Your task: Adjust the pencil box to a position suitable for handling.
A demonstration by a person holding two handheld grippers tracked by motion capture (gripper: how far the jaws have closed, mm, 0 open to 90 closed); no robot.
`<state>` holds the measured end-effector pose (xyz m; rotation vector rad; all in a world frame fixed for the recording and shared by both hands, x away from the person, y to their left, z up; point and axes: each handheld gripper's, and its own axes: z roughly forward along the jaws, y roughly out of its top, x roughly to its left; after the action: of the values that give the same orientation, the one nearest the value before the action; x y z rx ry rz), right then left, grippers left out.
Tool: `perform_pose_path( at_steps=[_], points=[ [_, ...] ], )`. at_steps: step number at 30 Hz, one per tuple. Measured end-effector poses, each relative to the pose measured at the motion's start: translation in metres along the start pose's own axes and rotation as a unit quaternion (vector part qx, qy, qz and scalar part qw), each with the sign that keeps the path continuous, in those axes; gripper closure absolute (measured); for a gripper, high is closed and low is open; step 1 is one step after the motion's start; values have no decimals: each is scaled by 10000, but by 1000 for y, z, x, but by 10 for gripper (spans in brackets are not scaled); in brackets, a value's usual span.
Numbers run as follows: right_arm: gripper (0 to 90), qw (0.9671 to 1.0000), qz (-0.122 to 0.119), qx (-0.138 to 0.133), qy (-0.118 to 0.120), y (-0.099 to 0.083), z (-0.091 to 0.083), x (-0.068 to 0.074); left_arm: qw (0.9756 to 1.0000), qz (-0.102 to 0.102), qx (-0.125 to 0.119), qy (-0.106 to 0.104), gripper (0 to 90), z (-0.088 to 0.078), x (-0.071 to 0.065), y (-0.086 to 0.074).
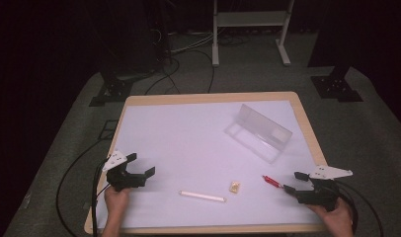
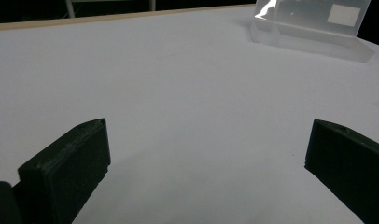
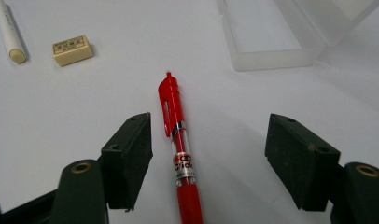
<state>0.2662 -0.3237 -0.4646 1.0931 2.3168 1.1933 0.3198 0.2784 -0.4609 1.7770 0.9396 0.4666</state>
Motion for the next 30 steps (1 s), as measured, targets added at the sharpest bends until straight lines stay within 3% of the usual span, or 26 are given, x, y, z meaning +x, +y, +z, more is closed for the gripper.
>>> perform_pose_path(
  at_steps=[13, 30],
  points=[
    [303, 9997, -220, -87, -40, 21, -7, -1, 10000, 56, 11, -5, 0, -1, -2, 0],
    [287, 9975, -673, 111, 207, 71, 18, 7, 10000, 51, 16, -11, 0, -1, -2, 0]
  ],
)
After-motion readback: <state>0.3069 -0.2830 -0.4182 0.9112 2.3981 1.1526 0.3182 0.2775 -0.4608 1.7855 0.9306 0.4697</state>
